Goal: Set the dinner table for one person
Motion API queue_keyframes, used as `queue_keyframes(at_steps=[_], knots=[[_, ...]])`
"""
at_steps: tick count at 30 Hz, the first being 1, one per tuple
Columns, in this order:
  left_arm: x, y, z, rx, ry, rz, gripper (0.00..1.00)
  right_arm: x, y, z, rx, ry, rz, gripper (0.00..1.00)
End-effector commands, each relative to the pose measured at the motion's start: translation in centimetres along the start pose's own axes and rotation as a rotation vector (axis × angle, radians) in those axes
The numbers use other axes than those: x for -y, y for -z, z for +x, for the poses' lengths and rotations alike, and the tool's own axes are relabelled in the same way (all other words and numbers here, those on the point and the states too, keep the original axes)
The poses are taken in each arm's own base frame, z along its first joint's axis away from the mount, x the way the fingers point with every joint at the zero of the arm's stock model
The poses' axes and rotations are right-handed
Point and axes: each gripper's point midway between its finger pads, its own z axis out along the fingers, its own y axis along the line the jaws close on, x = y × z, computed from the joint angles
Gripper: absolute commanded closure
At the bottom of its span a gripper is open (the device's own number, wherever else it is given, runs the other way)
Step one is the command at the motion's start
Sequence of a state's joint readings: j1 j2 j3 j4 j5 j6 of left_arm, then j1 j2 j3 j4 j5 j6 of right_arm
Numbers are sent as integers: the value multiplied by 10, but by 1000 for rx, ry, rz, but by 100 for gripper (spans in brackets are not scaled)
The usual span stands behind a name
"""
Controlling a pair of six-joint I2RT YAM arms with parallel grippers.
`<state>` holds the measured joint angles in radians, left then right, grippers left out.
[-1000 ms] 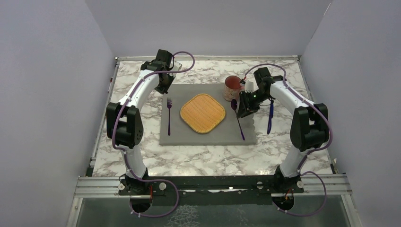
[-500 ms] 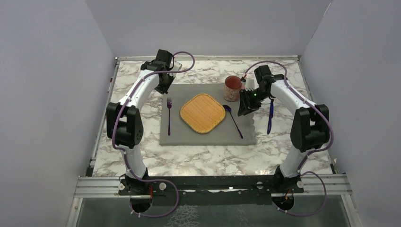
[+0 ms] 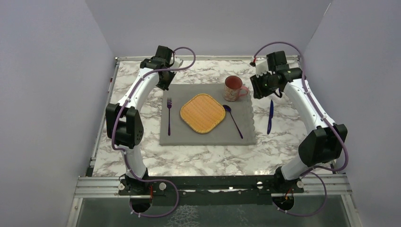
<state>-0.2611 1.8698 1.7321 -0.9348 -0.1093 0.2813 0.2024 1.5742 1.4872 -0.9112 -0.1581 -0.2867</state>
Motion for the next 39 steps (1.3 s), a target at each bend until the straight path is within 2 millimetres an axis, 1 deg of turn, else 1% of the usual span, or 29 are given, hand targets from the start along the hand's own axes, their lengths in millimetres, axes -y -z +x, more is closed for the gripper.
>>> queue_keyframes(at_steps=[1, 4, 7, 9, 13, 15, 16, 18, 19, 20, 21, 22, 23, 25, 27, 28, 30, 33, 34, 36, 39], knots=[[10, 21, -28, 98, 16, 54, 99, 4, 15, -5, -33, -37, 5, 60], [16, 19, -29, 101, 21, 80, 99, 1, 16, -14, -11, -65, -13, 60], [18, 19, -26, 97, 26, 91, 99, 7, 16, -10, -23, -73, 16, 60], [19, 21, -25, 99, 24, 90, 99, 8, 18, -10, -14, -77, 23, 60], [15, 24, -22, 98, 6, 73, 99, 9, 21, -2, -13, -104, 37, 59], [11, 26, -21, 95, 0, 49, 99, 18, 29, -2, 9, -142, 99, 46], [9, 26, -21, 94, -4, 42, 99, 28, 35, -3, 28, -170, 161, 41], [7, 28, -19, 89, -9, 31, 99, 50, 50, -3, 76, -233, 290, 24], [7, 28, -18, 87, -13, 28, 99, 57, 54, 0, 97, -260, 333, 16], [6, 29, -16, 82, -18, 21, 99, 62, 58, 3, 125, -277, 369, 9], [4, 28, -14, 76, -22, 10, 99, 64, 57, 6, 156, -288, 392, 2], [1, 28, -13, 68, -28, -2, 99, 66, 58, 6, 207, -302, 413, 0], [-1, 27, -11, 60, -36, -15, 99, 65, 56, 15, 213, -324, 427, 0], [-4, 28, -10, 51, -45, -31, 99, 66, 53, 21, 268, -339, 454, 0], [-7, 29, -12, 51, -48, -40, 99, 62, 44, 29, 285, -335, 436, 0], [-7, 30, -12, 50, -49, -42, 99, 59, 39, 32, 288, -369, 426, 0], [-8, 29, -13, 46, -46, -42, 99, 55, 24, 39, 266, -367, 397, 0], [-6, 27, -12, 38, -41, -33, 99, 57, 0, 50, 211, -347, 391, 0], [-5, 25, -11, 34, -41, -33, 99, 54, -7, 53, 190, -323, 363, 1], [-5, 24, -8, 25, -43, -35, 99, 48, -15, 49, 210, -309, 322, 2], [-6, 22, -5, 12, -49, -42, 99, 54, -22, 41, 298, -336, 345, 0]])
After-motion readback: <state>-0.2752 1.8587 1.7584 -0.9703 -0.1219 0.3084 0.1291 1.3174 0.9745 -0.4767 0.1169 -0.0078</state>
